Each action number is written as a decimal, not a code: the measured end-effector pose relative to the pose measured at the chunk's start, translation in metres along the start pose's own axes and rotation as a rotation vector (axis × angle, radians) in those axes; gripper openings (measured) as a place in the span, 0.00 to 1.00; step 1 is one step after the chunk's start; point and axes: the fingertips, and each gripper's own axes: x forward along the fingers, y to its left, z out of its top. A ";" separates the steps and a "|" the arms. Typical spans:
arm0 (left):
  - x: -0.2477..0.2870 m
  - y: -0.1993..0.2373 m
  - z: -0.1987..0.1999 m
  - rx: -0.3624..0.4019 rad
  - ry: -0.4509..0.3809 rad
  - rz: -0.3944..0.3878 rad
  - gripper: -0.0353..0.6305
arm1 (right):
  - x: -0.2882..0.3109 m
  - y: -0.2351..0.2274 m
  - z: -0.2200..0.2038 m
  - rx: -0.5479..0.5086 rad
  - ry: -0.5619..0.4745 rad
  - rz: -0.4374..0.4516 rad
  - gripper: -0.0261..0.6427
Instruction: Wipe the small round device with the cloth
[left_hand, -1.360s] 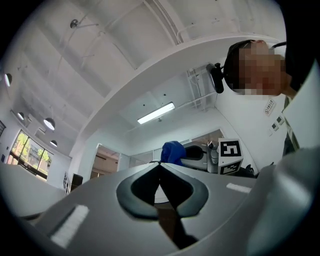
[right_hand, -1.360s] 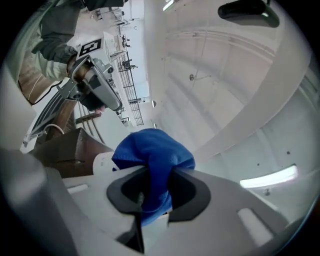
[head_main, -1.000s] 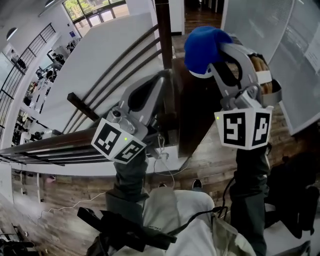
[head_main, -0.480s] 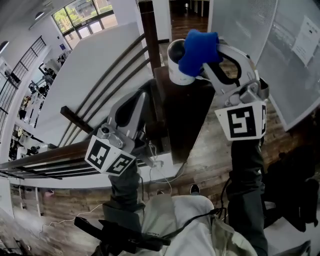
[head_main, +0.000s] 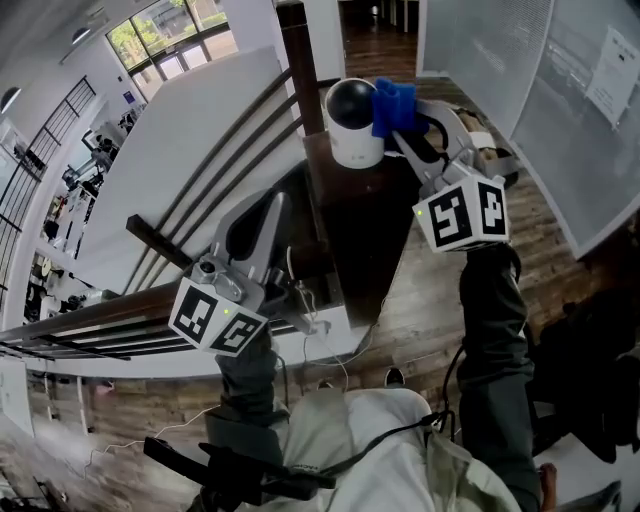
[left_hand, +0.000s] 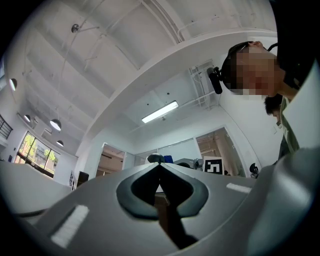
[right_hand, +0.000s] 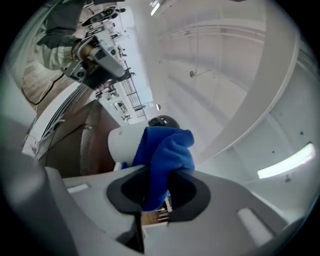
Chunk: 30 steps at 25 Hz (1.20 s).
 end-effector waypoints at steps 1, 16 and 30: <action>0.000 0.000 -0.001 -0.002 0.000 0.001 0.04 | -0.002 0.006 -0.002 -0.035 0.013 0.020 0.17; 0.007 -0.019 -0.002 -0.005 0.006 -0.009 0.04 | -0.020 -0.048 0.013 0.051 -0.085 -0.041 0.17; -0.011 -0.009 -0.005 -0.023 -0.001 0.027 0.04 | -0.029 0.015 0.023 0.097 -0.068 0.118 0.16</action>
